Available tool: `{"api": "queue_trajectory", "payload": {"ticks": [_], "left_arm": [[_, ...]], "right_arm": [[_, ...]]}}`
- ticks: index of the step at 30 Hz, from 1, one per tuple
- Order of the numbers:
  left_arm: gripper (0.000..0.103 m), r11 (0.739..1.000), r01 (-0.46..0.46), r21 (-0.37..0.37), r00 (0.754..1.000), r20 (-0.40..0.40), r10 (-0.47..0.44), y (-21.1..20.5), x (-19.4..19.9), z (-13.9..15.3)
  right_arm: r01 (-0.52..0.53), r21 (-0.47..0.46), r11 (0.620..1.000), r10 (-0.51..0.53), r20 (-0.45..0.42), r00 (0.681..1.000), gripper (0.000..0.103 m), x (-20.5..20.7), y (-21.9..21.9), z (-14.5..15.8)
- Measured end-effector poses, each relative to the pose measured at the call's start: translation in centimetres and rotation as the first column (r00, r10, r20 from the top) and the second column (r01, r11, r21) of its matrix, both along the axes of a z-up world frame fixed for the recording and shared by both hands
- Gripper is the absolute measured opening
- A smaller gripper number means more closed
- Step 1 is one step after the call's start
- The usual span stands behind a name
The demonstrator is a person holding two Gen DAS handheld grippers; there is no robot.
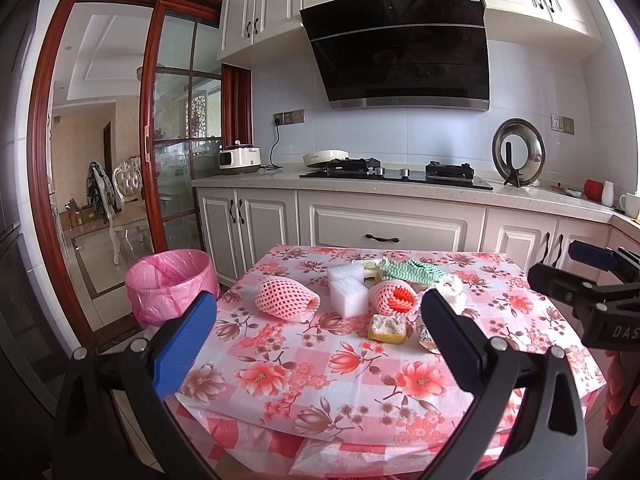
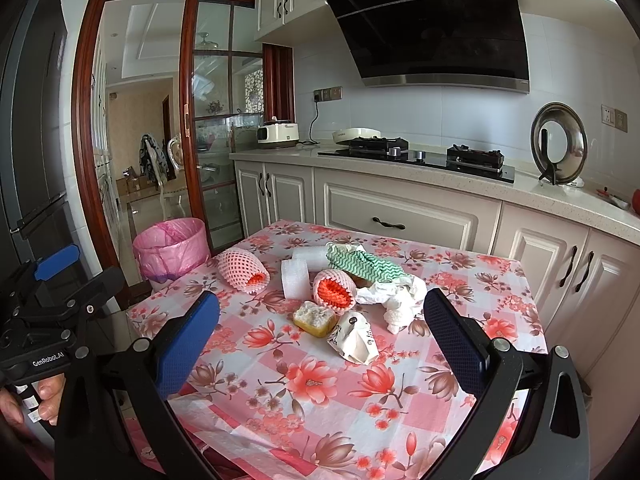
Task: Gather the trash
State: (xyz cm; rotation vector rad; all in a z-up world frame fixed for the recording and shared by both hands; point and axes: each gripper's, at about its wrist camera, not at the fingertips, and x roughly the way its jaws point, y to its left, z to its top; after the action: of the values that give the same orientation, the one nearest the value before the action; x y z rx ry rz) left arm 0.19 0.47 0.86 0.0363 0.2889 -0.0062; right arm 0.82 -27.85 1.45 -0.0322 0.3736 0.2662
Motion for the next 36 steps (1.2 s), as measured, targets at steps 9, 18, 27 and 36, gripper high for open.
{"api": "queue_trajectory", "payload": {"ticks": [9,18,27,36], "left_arm": [[0.099,1.0,0.0,0.0,1.0,0.0,0.0,0.0,0.0,0.0],[0.099,1.0,0.0,-0.001,1.0,-0.001,0.0,0.0,0.0,0.0],[0.099,0.995,-0.03,-0.097,0.979,-0.205,0.009,2.5,4.5,-2.4],[0.099,0.999,-0.042,0.017,0.949,-0.313,0.045,2.7,12.5,-6.9]], "right_arm": [[-0.001,0.002,1.0,0.001,-0.002,1.0,0.096,0.1,-0.1,0.1],[-0.001,0.007,1.0,0.002,-0.004,1.0,0.096,-0.1,0.4,-0.3],[0.043,0.004,0.999,-0.043,-0.079,0.996,0.096,2.7,-0.2,-2.7],[0.08,-0.039,0.996,-0.086,-0.204,0.975,0.096,9.9,0.0,-8.3]]}}
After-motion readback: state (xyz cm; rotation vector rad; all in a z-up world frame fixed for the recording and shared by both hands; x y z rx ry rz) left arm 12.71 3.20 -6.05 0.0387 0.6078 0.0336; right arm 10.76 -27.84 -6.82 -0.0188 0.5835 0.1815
